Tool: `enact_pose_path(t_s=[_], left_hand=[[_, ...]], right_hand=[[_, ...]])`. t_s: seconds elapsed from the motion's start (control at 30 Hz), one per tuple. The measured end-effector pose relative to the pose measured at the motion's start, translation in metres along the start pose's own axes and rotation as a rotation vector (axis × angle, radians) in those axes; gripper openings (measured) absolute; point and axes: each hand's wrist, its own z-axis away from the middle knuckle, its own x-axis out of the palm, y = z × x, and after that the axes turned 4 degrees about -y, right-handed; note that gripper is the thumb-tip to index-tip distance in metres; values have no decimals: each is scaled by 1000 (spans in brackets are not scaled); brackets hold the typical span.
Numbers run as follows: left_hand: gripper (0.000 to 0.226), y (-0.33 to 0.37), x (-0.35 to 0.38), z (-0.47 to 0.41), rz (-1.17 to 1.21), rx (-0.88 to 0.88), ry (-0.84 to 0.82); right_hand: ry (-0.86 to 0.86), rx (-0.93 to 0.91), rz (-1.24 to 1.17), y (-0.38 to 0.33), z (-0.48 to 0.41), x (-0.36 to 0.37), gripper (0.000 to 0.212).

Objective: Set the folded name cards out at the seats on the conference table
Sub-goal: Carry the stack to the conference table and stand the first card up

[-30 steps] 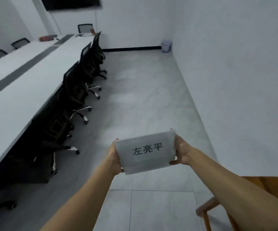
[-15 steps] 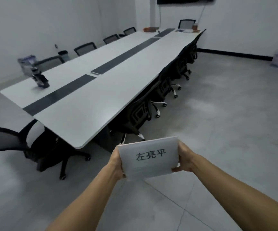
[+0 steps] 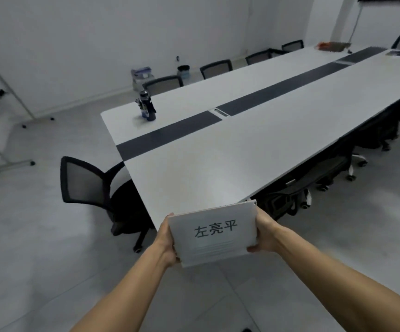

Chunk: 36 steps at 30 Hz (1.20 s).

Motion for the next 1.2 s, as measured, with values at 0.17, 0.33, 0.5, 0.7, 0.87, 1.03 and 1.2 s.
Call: enact_pose_path(t_s=[0.17, 0.33, 0.5, 0.7, 0.87, 1.03, 1.2], left_hand=[[29, 59, -14, -36, 86, 34, 82], [38, 104, -58, -110, 63, 2, 164], [36, 160, -70, -162, 101, -62, 197], [42, 229, -93, -236, 117, -63, 147], [45, 262, -97, -280, 132, -105, 164], [50, 270, -91, -298, 196, -125, 166], [58, 263, -91, -307, 258, -156, 217]], right_hand=[[-115, 46, 86, -79, -60, 25, 74], [-139, 26, 212, -131, -134, 52, 55], [-141, 54, 224, -174, -203, 74, 48], [-79, 82, 190, -232, -272, 99, 55], [-43, 133, 165, -261, -314, 105, 57], [-57, 169, 178, -277, -343, 102, 59], [-94, 199, 206, -283, -364, 99, 68]])
